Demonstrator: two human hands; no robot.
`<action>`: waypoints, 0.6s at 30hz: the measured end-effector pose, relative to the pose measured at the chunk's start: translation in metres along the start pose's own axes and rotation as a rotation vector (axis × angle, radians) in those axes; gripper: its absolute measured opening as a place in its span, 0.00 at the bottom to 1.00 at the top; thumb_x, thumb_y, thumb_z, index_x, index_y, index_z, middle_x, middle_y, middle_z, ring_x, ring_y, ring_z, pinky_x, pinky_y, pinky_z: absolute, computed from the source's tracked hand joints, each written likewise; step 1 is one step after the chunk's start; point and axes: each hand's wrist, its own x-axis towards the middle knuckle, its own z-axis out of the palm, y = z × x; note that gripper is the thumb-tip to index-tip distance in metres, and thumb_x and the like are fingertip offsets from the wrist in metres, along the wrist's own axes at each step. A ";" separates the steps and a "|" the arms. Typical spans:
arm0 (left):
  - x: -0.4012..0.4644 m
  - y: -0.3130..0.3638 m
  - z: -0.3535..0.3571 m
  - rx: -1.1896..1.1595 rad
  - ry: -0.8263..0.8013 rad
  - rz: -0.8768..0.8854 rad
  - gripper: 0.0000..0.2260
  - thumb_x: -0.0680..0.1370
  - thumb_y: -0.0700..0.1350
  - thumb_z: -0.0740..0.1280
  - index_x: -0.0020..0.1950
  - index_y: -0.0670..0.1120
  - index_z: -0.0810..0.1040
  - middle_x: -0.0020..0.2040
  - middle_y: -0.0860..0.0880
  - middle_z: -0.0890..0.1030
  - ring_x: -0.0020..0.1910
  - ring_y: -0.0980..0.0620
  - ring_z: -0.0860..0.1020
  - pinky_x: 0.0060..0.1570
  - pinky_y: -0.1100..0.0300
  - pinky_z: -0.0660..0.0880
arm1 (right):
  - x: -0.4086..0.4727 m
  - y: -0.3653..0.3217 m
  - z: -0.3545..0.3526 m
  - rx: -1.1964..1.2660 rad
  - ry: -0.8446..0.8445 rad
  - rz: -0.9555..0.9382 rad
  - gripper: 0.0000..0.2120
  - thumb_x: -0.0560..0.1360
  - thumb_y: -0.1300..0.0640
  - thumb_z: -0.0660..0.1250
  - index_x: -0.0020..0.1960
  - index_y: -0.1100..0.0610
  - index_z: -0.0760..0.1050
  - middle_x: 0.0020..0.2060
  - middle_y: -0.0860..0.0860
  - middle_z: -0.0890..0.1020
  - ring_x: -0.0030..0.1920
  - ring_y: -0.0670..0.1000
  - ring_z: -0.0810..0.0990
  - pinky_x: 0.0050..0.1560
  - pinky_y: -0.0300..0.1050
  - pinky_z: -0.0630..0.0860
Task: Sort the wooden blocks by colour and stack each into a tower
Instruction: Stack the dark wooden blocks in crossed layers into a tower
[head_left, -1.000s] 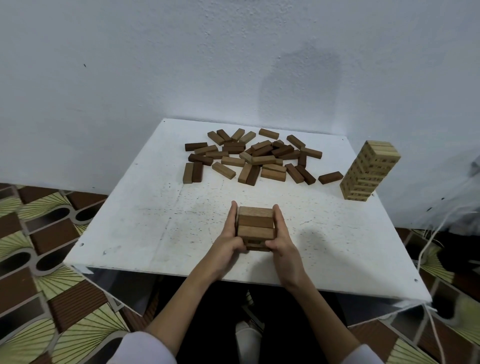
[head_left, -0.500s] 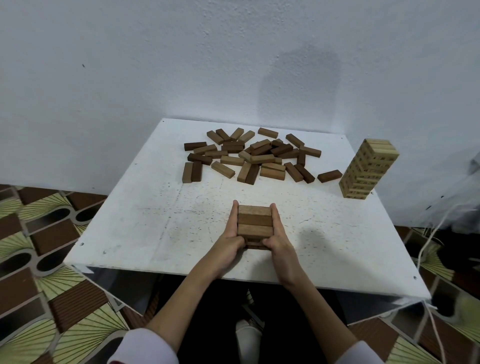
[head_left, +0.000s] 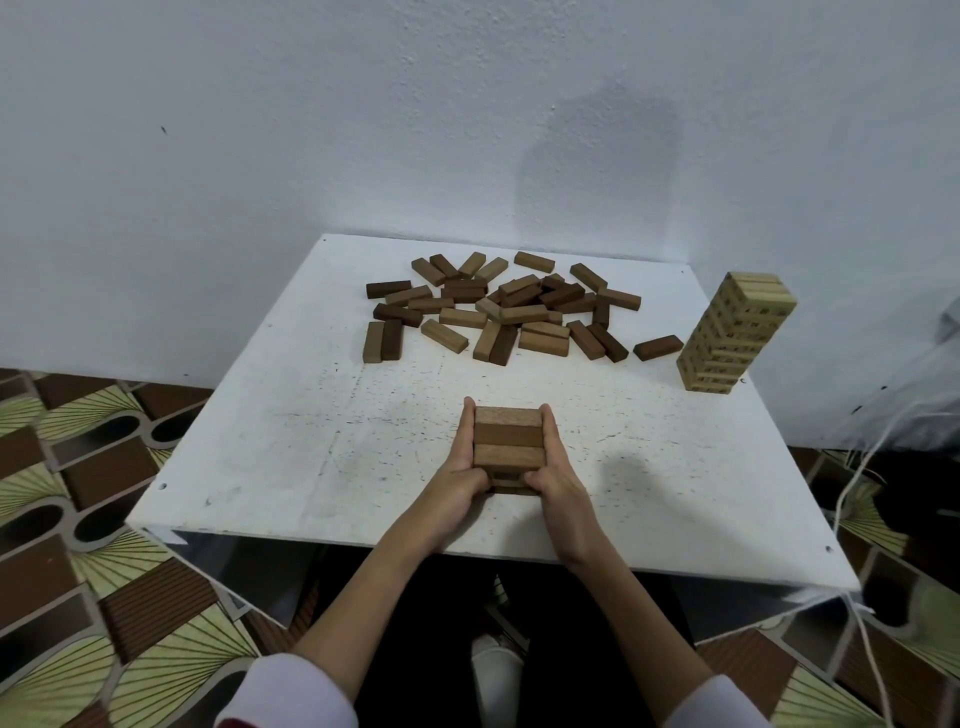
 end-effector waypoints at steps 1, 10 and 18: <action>0.000 0.001 0.000 -0.002 -0.004 0.002 0.37 0.76 0.24 0.49 0.77 0.54 0.44 0.71 0.48 0.62 0.53 0.60 0.72 0.44 0.74 0.74 | 0.000 -0.001 0.000 0.000 0.000 -0.001 0.39 0.67 0.54 0.53 0.76 0.44 0.44 0.76 0.46 0.53 0.74 0.45 0.55 0.72 0.43 0.58; 0.002 -0.006 -0.002 -0.065 0.016 0.011 0.38 0.75 0.24 0.49 0.77 0.55 0.45 0.74 0.45 0.60 0.60 0.52 0.71 0.48 0.69 0.75 | -0.001 0.000 -0.002 0.009 -0.012 0.004 0.39 0.67 0.56 0.53 0.76 0.47 0.43 0.76 0.46 0.52 0.74 0.45 0.54 0.67 0.29 0.59; 0.006 -0.008 -0.004 -0.052 0.025 0.011 0.37 0.75 0.25 0.49 0.77 0.54 0.46 0.73 0.45 0.61 0.58 0.55 0.71 0.47 0.71 0.74 | 0.002 0.002 0.001 -0.028 0.003 0.018 0.38 0.68 0.55 0.50 0.76 0.45 0.43 0.76 0.47 0.53 0.75 0.46 0.53 0.75 0.51 0.55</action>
